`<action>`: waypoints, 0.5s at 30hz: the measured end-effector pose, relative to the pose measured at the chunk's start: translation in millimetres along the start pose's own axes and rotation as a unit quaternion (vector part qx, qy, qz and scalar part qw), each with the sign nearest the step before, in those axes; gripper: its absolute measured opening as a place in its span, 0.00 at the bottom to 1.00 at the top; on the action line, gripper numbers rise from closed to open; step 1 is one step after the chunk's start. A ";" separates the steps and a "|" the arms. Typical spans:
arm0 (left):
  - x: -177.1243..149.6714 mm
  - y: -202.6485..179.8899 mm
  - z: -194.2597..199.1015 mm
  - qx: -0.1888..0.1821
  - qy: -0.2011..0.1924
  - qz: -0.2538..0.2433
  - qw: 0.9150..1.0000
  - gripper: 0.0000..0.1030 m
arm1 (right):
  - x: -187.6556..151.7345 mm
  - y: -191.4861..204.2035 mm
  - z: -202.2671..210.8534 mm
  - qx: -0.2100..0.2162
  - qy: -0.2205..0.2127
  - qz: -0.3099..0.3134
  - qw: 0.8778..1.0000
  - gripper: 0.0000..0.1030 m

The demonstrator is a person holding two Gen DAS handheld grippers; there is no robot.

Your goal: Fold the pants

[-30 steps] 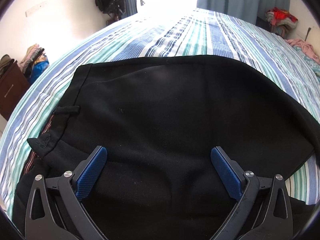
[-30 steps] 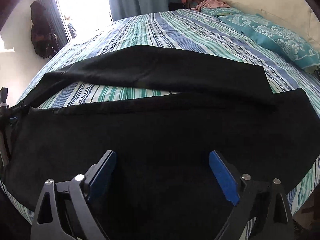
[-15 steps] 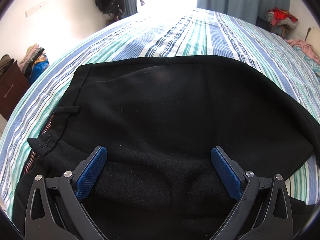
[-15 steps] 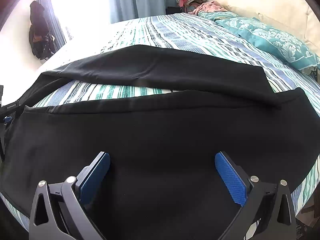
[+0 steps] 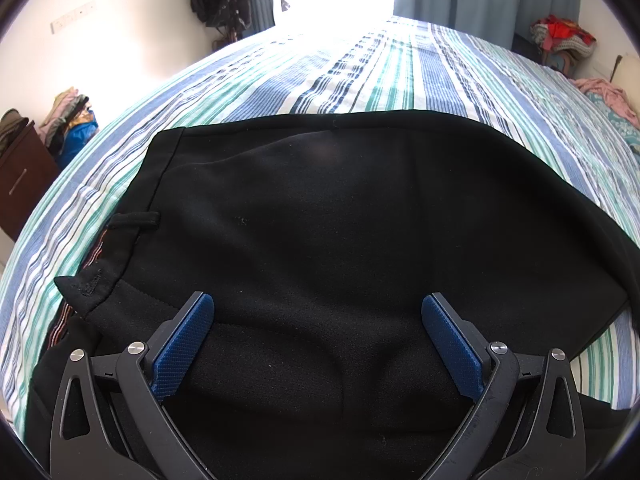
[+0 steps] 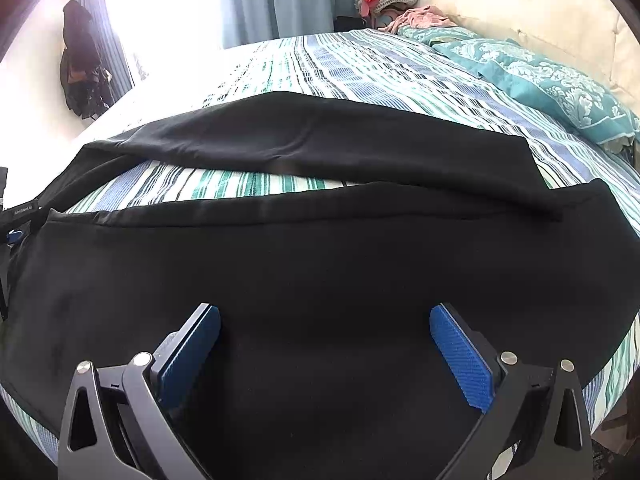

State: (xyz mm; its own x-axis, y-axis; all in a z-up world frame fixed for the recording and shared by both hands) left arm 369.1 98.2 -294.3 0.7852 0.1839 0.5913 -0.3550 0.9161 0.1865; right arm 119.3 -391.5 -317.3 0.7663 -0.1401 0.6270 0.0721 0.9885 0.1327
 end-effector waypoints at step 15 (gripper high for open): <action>0.0 0.0 0.1 0.000 0.000 0.000 1.000 1.00 | 0.6 -0.1 -0.4 -0.004 -0.002 0.001 1.000 1.00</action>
State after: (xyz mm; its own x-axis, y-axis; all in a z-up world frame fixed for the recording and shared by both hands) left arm 369.0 98.2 -294.2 0.7852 0.1840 0.5912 -0.3551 0.9161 0.1865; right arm 120.0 -391.7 -317.2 0.7635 -0.1389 0.6307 0.0761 0.9892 0.1256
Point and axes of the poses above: each gripper's, at about its wrist camera, not at the fingertips, and z roughly against the way its jaws point, y to its left, x to its top, the point moved 10 cm from there along -z, roughly the way its jaws point, and after that the axes turned 11 degrees about x, right-handed, at the moved point
